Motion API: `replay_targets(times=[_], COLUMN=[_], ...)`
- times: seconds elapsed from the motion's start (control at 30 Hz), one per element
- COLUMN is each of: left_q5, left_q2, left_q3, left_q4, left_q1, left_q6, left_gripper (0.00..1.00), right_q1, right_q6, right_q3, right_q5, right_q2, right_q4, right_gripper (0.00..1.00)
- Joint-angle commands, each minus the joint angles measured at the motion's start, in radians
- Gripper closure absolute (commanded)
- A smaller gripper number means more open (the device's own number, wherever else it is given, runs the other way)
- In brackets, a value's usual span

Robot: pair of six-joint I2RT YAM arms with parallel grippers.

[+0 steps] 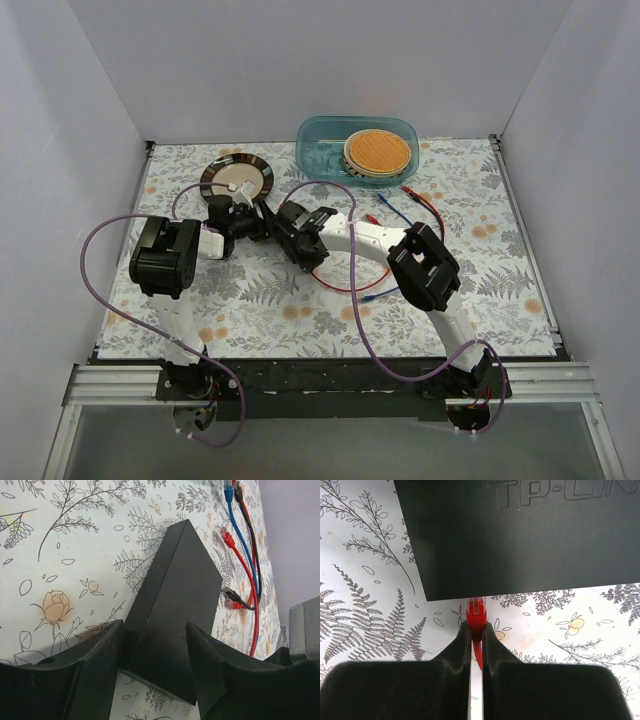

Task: Insert the plug into the switch port

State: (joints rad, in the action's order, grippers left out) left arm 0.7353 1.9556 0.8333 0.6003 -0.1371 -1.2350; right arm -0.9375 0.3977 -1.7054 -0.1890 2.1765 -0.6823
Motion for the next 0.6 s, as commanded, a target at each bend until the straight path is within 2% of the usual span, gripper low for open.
replay_targets(times=[0.0,0.3,0.57], left_q5=[0.067,0.093,0.115], left_q2=[0.014,0.029,0.043], left_q3=[0.024,0.041,0.081], left_q4=[0.004,0.007,-0.053], left_q1=[-0.012,-0.016,-0.061], left_q6=[0.012,0.017,0.088], left_gripper=[0.47,0.47,0.48], right_q1=[0.014,0.014,0.014], right_q6=[-0.022,-0.036,-0.092], right_q3=[0.009,0.047,0.035], right_q5=[-0.044,-0.056,-0.095], right_q2=[0.006,-0.007,0.005], right_q4=[0.012,-0.003,-0.016], right_gripper=[0.99,0.99,0.99])
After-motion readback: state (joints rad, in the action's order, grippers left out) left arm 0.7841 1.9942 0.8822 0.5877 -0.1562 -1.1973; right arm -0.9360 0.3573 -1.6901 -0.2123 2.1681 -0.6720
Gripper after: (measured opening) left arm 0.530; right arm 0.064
